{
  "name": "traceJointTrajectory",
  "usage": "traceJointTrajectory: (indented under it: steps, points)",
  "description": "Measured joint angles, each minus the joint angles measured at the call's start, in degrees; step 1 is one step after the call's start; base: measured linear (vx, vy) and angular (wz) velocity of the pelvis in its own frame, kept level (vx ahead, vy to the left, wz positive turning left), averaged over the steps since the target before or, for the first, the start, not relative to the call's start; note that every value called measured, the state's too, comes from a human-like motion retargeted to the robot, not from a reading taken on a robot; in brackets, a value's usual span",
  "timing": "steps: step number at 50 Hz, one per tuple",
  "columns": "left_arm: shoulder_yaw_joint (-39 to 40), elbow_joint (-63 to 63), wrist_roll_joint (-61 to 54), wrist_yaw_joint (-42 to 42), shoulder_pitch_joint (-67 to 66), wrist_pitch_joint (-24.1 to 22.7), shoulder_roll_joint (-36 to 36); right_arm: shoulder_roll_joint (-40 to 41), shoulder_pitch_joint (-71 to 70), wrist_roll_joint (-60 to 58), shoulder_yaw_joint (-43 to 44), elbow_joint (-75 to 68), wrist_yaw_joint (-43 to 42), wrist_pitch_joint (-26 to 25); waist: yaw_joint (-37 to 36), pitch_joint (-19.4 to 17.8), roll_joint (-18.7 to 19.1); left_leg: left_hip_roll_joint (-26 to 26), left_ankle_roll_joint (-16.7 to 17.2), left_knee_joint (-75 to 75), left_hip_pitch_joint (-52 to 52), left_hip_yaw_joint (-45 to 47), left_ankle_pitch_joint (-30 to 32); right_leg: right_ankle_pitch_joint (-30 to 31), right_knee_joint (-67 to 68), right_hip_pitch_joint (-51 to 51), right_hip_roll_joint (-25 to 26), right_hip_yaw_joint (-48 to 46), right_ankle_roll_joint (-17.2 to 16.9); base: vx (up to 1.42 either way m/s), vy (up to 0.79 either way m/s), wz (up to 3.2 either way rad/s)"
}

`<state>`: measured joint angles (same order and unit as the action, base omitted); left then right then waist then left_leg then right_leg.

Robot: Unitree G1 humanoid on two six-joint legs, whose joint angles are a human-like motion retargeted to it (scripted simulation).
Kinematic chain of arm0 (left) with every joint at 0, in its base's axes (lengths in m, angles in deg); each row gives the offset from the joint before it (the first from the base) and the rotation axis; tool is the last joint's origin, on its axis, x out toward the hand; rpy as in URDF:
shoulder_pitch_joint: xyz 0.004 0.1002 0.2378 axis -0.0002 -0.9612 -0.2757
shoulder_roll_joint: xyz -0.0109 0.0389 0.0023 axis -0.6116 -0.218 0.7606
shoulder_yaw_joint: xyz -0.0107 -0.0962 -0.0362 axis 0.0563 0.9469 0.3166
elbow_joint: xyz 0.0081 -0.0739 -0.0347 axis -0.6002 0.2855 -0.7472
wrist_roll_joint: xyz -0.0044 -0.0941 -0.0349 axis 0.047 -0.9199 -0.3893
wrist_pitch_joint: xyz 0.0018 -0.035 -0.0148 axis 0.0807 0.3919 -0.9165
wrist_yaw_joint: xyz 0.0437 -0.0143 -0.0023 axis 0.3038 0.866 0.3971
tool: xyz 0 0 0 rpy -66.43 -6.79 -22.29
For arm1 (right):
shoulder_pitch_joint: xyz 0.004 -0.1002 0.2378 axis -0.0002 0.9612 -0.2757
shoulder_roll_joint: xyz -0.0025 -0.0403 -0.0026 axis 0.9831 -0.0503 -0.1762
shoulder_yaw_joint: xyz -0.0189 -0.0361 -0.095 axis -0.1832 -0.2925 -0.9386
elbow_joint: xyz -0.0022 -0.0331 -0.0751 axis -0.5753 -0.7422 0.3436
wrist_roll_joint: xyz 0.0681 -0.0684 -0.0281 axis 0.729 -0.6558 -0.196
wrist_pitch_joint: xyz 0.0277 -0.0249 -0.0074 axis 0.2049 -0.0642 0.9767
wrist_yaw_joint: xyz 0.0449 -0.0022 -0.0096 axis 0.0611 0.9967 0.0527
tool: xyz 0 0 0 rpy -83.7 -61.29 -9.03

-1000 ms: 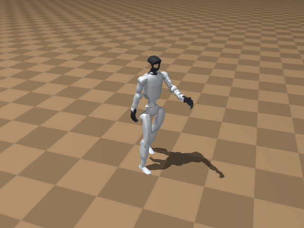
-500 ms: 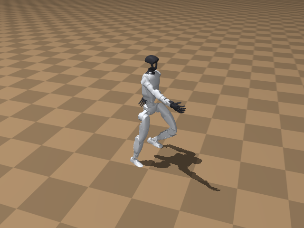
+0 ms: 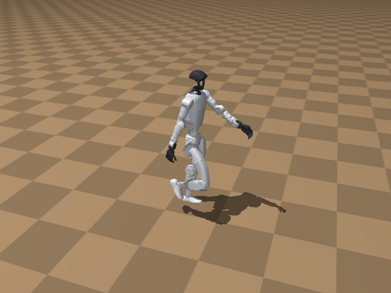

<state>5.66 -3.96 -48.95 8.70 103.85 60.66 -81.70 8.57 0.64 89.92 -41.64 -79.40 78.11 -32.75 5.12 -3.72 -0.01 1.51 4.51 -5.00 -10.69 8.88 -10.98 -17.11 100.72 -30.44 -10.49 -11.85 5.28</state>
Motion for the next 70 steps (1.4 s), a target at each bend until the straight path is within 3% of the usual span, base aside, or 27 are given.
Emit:
traceJointTrajectory:
  steps: [5,10,15,17,19,21,23,25,27,30,34,38,41,45,47,50,52,53,55,59,62,65,70]
  points:
    - [-0.7,-5.8,-1.6,2.2,9.7,-1.1,-3.0,-0.5,10.3,3.4,-0.6,-0.1,2.9,0.5,3.9,0.6,0.4,0.5,-1.0,0.2,-2.9,-3.0,-1.1,-3.2,-3.9,-7.8,-1.4,-3.3,1.7,0.44,-0.02,0.51]
    - [-0.6,-8.7,-4.2,1.0,11.4,-2.3,-3.7,-0.2,12.3,4.0,-4.7,-0.1,5.1,0.8,4.9,2.9,0.1,0.5,-0.3,0.6,-4.0,-4.5,-2.3,-1.2,-29.2,-7.8,2.4,-4.3,-1.2,0.44,-0.08,0.31]
    - [-0.5,-9.3,-8.1,0.6,3.7,-4.4,-1.1,-0.6,5.4,6.6,-3.3,-0.5,1.9,1.5,4.5,3.8,-0.6,-1.3,0.7,2.3,-5.9,-6.7,-4.2,3.5,-74.0,7.7,4.2,-9.0,-5.8,0.50,-0.10,0.43]
    - [-0.5,-8.4,-8.5,-0.1,-1.8,-4.3,0.2,-0.7,-0.1,6.3,-2.5,-1.4,0.0,0.9,3.0,2.8,-2.4,-3.5,0.2,3.2,-8.5,-7.9,-4.4,9.4,-90.8,16.7,4.9,-9.0,-9.0,0.59,-0.14,0.08]
    - [-0.8,-6.1,-7.1,-1.9,-8.8,-4.4,1.1,-0.7,-6.5,6.0,-2.7,-2.5,-1.5,0.7,-0.5,2.2,-4.2,-5.9,-0.9,4.7,-10.6,-7.6,-3.0,16.8,-100.3,22.9,5.2,-7.2,-11.6,0.60,-0.16,-0.79]
    - [-1.1,-2.2,-4.5,-3.4,-17.2,-5.1,1.4,-0.5,-13.7,8.9,-4.8,-3.0,-3.3,2.2,-5.5,1.2,-6.2,-8.2,-2.0,8.5,-11.6,-4.9,-0.2,19.9,-104.6,27.6,4.9,-3.8,-13.5,0.59,-0.17,-1.63]
    - [-0.9,3.2,-1.2,-4.9,-26.3,-4.6,1.1,-0.4,-21.4,12.4,-7.1,-2.4,-5.3,3.3,-10.6,-0.5,-9.2,-10.9,-2.2,19.2,-9.4,0.5,0.7,19.7,-105.7,31.7,2.5,0.8,-14.9,0.56,-0.16,-1.84]
    - [-0.3,8.8,1.7,-8.2,-35.7,-2.9,0.6,-0.9,-29.2,12.9,-6.1,-0.3,-7.2,3.5,-13.3,-0.5,-12.4,-10.9,-2.4,45.0,3.1,6.5,-5.1,18.9,-105.7,32.7,-0.9,3.6,-14.8,0.44,-0.10,-0.97]
    - [0.3,13.3,1.8,-10.5,-44.9,-2.9,0.3,-2.4,-36.8,11.9,-2.4,3.2,-9.8,5.0,-13.2,2.7,-12.4,-6.6,-4.7,72.6,20.2,8.5,-13.5,17.7,-105.7,30.3,-0.9,3.9,-13.8,0.40,-0.03,-0.07]
    - [0.3,16.2,-0.2,-13.9,-58.1,-4.2,-0.4,-4.3,-47.8,13.5,0.6,8.1,-11.9,7.8,-14.9,3.9,-12.6,-3.4,-9.6,99.2,36.8,8.9,-23.1,15.7,-105.0,30.0,-1.2,4.9,-13.7,0.44,-0.01,-0.20]
    - [-1.5,13.6,-4.9,-18.2,-73.4,-5.9,-1.6,-6.6,-60.5,19.9,-1.9,10.7,-15.0,12.6,-18.1,4.9,-13.1,-0.5,-13.0,116.1,52.7,8.7,-28.4,13.1,-102.9,29.5,-1.1,6.7,-13.6,0.47,0.00,-0.34]
    - [-5.0,12.1,-4.4,-20.2,-83.3,-5.7,-1.9,-7.6,-68.7,22.0,-4.3,11.9,-17.7,15.0,-20.8,5.1,-13.2,1.5,-14.1,116.0,60.2,8.5,-29.7,11.0,-102.1,31.8,-1.1,8.0,-12.8,0.49,0.05,-0.41]
    - [-7.4,12.6,-2.7,-20.9,-85.5,-4.5,-0.9,-7.0,-71.0,21.8,-5.0,12.7,-18.2,15.5,-21.2,6.3,-13.4,1.3,-14.0,104.8,61.6,8.1,-28.0,9.4,-100.9,32.5,-1.5,8.5,-12.4,0.48,0.10,-0.21]
    - [-7.4,12.2,-4.1,-19.9,-81.7,-2.8,1.0,-4.3,-69.0,19.9,-5.1,13.5,-17.8,14.6,-21.0,8.2,-13.7,1.4,-12.4,75.0,54.2,10.1,-23.1,7.8,-98.0,32.5,-1.8,9.7,-12.6,0.51,0.10,-0.35]
    - [-5.6,12.1,-6.9,-17.4,-76.2,-2.5,2.0,-2.5,-65.9,17.4,-4.4,13.8,-17.3,13.2,-22.5,6.9,-13.3,1.1,-10.5,50.8,42.5,14.1,-19.8,7.3,-96.7,34.4,-1.6,11.6,-13.5,0.61,0.13,-1.05]
    - [-1.4,12.9,-9.8,-9.6,-65.2,-6.3,2.9,0.0,-58.7,16.7,-3.6,14.0,-16.4,14.2,-25.8,2.2,-8.4,0.2,-7.6,13.1,19.7,17.9,-9.1,6.2,-95.3,42.1,2.0,14.7,-14.7,0.68,0.22,-1.20]
    - [0.3,14.0,-9.5,-5.0,-57.1,-9.4,3.5,1.2,-51.5,18.6,-4.1,13.1,-15.2,16.4,-24.5,1.7,-5.3,0.1,-7.2,2.4,12.7,15.8,-0.4,5.8,-92.3,44.6,4.4,14.6,-13.8,0.64,0.30,0.01]
    - [0.4,14.6,-9.1,-3.5,-53.1,-10.6,3.8,1.6,-47.2,19.3,-4.5,12.3,-14.5,17.2,-23.0,2.1,-4.5,-0.2,-7.3,0.6,11.1,14.2,2.4,6.3,-89.6,44.7,4.8,13.7,-13.0,0.59,0.31,0.85]
    - [-1.2,14.9,-12.2,-4.3,-44.7,-9.3,4.0,1.5,-37.8,13.3,-2.8,9.4,-12.9,13.7,-19.3,3.0,-2.5,0.5,-4.0,0.0,8.9,11.2,4.1,8.8,-80.2,42.6,6.3,10.3,-10.4,0.57,0.30,1.44]
    - [-4.0,12.1,-5.8,-5.0,-27.3,-5.9,2.3,0.2,-19.0,9.3,-2.4,2.9,-6.4,8.0,-11.8,6.7,-0.2,1.2,-0.8,0.0,8.9,5.5,2.8,12.8,-41.5,22.0,6.4,5.6,-5.2,0.52,0.21,1.44]
    - [-3.6,8.1,-2.5,-4.2,-14.2,-3.1,-0.9,-2.1,-7.9,6.6,-0.9,-1.1,-3.1,3.8,-6.9,6.1,1.2,1.1,0.9,0.0,7.1,2.6,1.2,7.9,-17.2,8.3,5.5,5.2,-2.2,0.53,0.12,0.93]
    - [-3.6,4.3,-0.4,-3.9,-3.9,-2.0,-4.9,-5.2,1.9,5.5,2.0,-2.1,-0.7,2.4,-2.7,5.2,2.8,1.3,0.9,0.0,4.4,1.0,0.3,1.2,-2.0,-2.2,5.9,5.4,-0.8,0.51,0.09,0.58]
    - [-6.1,0.2,-1.0,-1.9,8.6,-2.2,-10.1,-8.4,13.3,9.0,3.1,-0.1,2.5,3.2,1.4,3.5,4.5,1.6,-2.0,0.0,-0.2,-0.3,-1.4,-6.5,3.8,-12.5,5.0,3.7,1.4,0.51,0.03,0.35]
